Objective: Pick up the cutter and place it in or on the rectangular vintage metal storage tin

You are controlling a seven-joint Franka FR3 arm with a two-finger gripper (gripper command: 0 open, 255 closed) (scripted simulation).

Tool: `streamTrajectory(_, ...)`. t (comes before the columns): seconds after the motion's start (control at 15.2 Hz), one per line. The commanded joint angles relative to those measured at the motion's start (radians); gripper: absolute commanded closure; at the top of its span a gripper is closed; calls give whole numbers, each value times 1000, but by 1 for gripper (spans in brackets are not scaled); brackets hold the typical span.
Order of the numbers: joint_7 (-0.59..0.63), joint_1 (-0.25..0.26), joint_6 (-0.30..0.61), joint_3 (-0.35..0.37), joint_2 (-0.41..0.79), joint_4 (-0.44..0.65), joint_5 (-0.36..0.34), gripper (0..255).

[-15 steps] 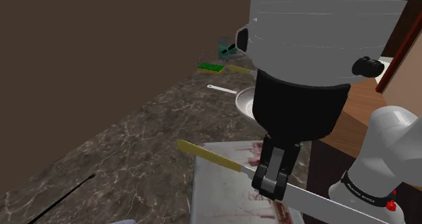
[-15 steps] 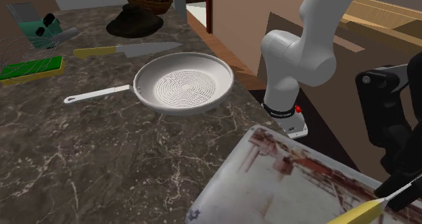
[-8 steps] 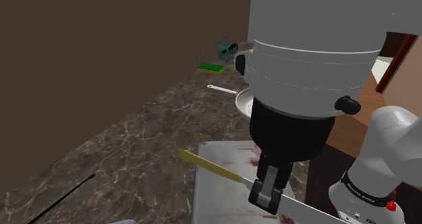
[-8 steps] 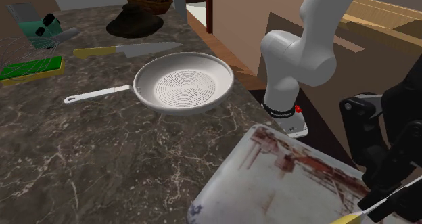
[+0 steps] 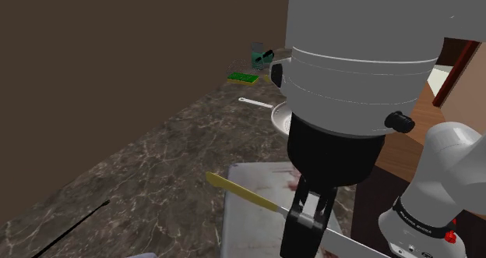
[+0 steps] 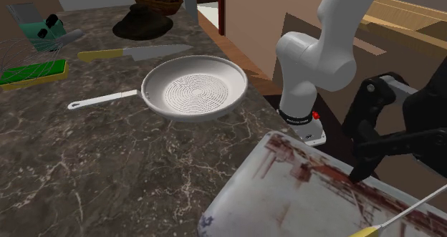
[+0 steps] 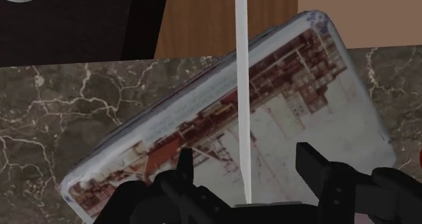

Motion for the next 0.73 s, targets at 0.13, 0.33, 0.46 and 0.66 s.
streamTrajectory(0.13,0,0,0,0,0,0,0,0)
streamTrajectory(0.33,11,-9,-97,-14,17,112,-16,0)
streamTrajectory(0.46,15,-12,-123,-16,24,144,-20,0)
streamTrajectory(0.66,15,-12,-123,-16,24,144,-20,0)
